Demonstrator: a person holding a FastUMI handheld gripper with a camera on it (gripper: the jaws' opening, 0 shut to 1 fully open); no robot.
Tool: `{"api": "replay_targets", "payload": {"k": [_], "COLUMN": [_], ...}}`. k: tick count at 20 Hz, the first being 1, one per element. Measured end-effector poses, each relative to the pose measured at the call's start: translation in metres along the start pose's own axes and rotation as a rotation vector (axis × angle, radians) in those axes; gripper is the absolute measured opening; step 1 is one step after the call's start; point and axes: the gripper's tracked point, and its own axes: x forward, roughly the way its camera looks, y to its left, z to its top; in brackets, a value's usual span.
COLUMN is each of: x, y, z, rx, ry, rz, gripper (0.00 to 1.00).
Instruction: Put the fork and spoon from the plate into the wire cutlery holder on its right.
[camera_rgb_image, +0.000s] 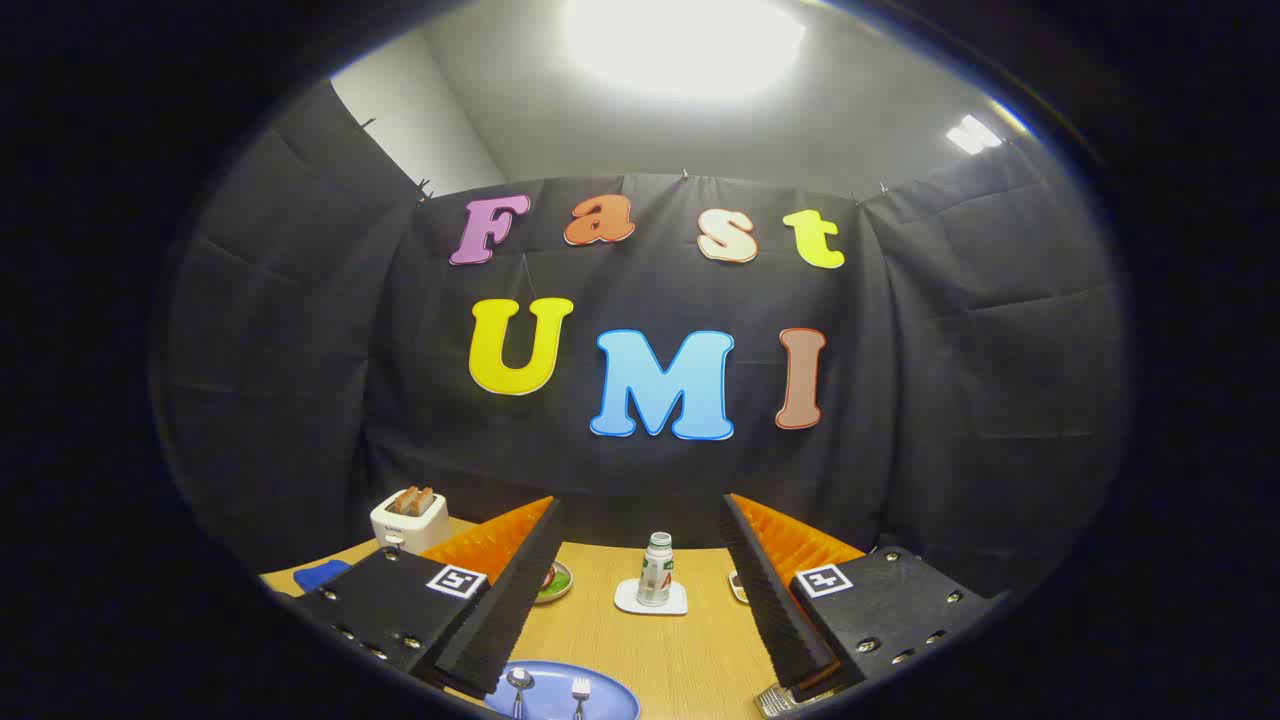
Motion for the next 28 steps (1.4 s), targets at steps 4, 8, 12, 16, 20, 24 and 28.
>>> {"api": "replay_targets", "payload": {"k": [4, 8, 12, 16, 20, 24, 28], "x": [-0.003, -0.005, -0.004, 0.002, 0.002, -0.005, -0.024], "y": [-0.006, -0.005, 0.001, 0.011, 0.028, 0.048, 0.068], "z": [0.001, -0.010, -0.015, -0.038, -0.074, -0.140, -0.210], "rx": [-0.005, -0.011, 0.000, -0.002, -0.032, -0.056, -0.100], "ry": [0.002, 0.034, 0.052, 0.130, 0.258, 0.476, 0.748], "rz": [0.001, 0.019, 0.043, 0.073, 0.120, 0.173, 0.256], "gripper": [0.97, 0.97, 0.97, 0.97, 0.97, 0.97, 0.97]}}
